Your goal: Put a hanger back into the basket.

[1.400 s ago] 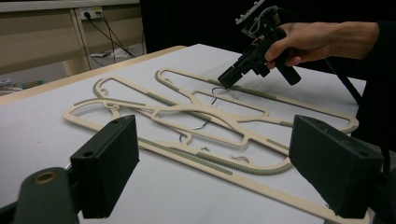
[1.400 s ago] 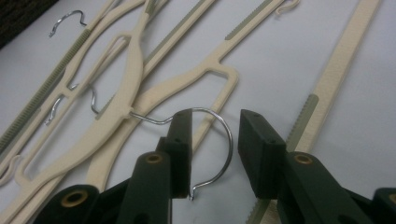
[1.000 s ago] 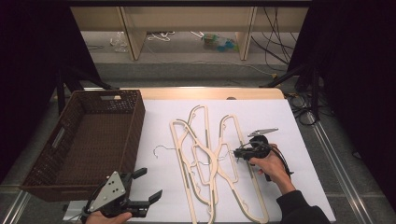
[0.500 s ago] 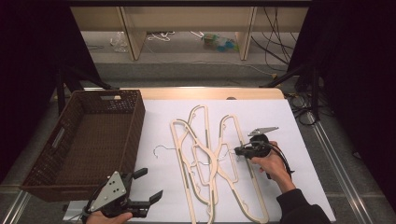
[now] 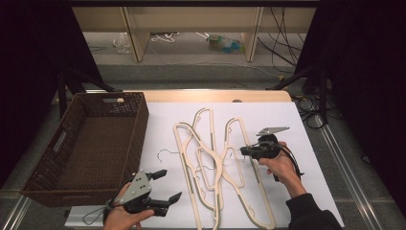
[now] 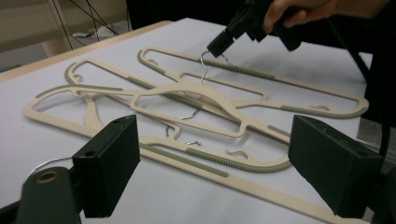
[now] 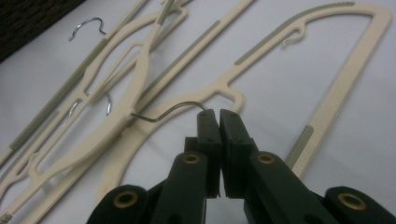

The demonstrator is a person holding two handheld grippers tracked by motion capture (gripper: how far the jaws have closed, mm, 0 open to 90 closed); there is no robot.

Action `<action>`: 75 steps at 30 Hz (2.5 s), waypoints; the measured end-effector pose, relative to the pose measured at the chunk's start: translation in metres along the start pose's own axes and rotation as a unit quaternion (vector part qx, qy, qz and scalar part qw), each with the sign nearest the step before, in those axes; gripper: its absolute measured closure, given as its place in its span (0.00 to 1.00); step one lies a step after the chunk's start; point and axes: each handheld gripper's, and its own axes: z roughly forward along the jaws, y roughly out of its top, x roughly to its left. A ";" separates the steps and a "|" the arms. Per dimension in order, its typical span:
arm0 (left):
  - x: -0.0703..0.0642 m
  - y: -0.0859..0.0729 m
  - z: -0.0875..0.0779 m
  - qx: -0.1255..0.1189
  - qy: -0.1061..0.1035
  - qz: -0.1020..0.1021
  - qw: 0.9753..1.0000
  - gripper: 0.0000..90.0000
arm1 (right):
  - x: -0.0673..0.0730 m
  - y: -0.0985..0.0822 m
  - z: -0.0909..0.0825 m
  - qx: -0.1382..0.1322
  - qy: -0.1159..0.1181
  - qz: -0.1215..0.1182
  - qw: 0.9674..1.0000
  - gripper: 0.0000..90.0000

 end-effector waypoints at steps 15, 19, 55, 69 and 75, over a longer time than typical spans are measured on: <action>0.026 0.024 0.092 0.107 0.038 0.067 0.991 0.27 | 0.020 0.020 -0.022 -0.007 0.006 -0.047 0.999 0.98; 0.029 0.031 0.105 0.112 0.049 0.090 0.988 0.27 | 0.025 0.023 -0.026 -0.009 0.006 -0.061 0.998 0.98; 0.039 0.049 0.158 0.153 -0.031 0.267 0.951 0.42 | 0.045 0.035 -0.040 -0.016 0.036 -0.094 0.995 0.98; 0.040 0.066 0.153 0.172 -0.086 0.349 0.917 0.60 | 0.055 0.047 -0.048 -0.022 0.051 -0.123 0.991 0.98; 0.040 0.074 0.146 0.183 -0.099 0.356 0.911 0.69 | 0.056 0.053 -0.052 -0.027 0.052 -0.128 0.990 0.98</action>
